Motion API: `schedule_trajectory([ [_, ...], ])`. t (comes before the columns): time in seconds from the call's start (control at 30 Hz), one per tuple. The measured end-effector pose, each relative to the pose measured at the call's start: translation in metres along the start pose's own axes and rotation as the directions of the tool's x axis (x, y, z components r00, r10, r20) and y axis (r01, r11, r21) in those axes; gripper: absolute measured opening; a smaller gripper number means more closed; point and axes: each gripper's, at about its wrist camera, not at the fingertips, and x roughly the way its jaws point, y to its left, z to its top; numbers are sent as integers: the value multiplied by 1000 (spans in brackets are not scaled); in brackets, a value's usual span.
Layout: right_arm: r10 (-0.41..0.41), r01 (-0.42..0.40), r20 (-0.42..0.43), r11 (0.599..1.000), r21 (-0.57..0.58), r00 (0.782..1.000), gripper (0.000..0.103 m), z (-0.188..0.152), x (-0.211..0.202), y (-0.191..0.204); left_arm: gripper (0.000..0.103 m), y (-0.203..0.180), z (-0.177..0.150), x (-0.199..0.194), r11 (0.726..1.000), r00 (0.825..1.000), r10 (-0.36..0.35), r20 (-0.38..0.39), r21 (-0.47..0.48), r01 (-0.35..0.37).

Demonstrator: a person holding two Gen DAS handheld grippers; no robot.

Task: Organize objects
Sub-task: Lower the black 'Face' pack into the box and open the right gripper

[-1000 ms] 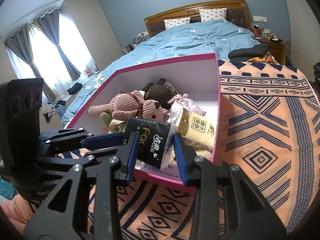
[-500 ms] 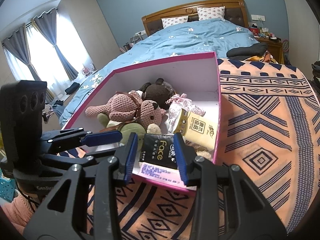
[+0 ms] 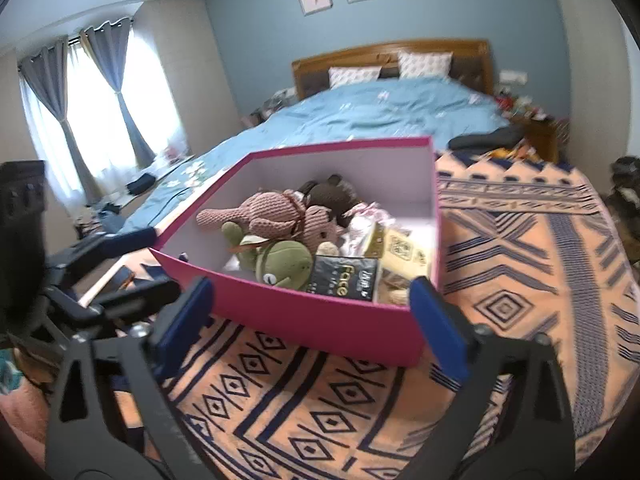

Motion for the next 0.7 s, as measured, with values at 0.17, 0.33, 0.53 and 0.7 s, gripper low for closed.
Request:
schedule_trajectory([
  [0.17, -111, 111, 1, 994, -14, 994, 103, -28, -8, 16, 103, 8, -20, -9, 996, 997, 80, -10, -27, -80],
  [0.33, -108, 107, -23, 994, -25, 994, 103, -53, -8, 29, 103, 14, -41, -13, 995, 994, 94, -53, -36, -96],
  [0.53, -118, 117, -14, 992, -46, 993, 103, -68, -12, 43, 103, 9, -54, -20, 986, 985, 163, -55, -37, -165],
  [0.7, -121, 121, -6, 991, -51, 993, 103, -74, -16, 49, 103, 1, -57, -28, 980, 980, 198, -22, -26, -198],
])
